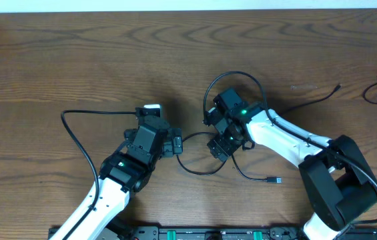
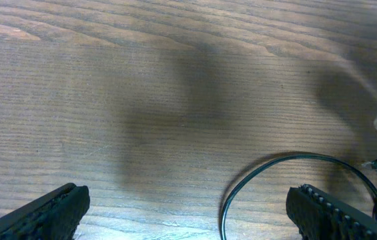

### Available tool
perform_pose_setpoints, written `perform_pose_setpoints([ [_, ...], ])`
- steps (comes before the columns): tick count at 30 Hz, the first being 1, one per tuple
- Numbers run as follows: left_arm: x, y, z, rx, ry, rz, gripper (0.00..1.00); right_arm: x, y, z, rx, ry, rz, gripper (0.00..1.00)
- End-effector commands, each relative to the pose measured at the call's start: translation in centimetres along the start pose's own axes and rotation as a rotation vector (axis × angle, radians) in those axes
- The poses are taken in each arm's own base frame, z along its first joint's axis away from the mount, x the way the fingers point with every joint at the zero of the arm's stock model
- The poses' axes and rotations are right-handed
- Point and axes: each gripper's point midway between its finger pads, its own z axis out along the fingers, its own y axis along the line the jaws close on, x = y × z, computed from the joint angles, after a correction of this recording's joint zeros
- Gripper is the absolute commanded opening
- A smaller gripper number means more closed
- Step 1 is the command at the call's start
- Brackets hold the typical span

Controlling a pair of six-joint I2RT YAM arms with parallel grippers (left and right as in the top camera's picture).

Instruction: Untangle cables

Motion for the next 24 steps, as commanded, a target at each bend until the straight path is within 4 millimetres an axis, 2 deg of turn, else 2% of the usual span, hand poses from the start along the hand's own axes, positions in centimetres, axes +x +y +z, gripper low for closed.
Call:
perform_pose_setpoints([
  [1,-0.6,0.2,-0.2,-0.01,-0.016,0.003,1.0,1.3,0.0,1.0,0.004,0.018,0.062,0.8],
  [8,-0.6,0.2,-0.2,-0.01,-0.016,0.003,1.0,2.4,0.0,2.0,0.007,0.026,0.067,0.64],
  [14,-0.6,0.2,-0.2,-0.01,-0.016,0.003,1.0,2.9,-0.1,2.2,0.013,0.035,0.064,0.63],
  [17,-0.6,0.2,-0.2,-0.01,-0.016,0.003,1.0,2.9,-0.1,2.2,0.013,0.035,0.064,0.56],
  [24,-0.6,0.2,-0.2,-0.01,-0.015,0.003,1.0,3.3,-0.2,2.4,0.017,0.043,0.065,0.35],
])
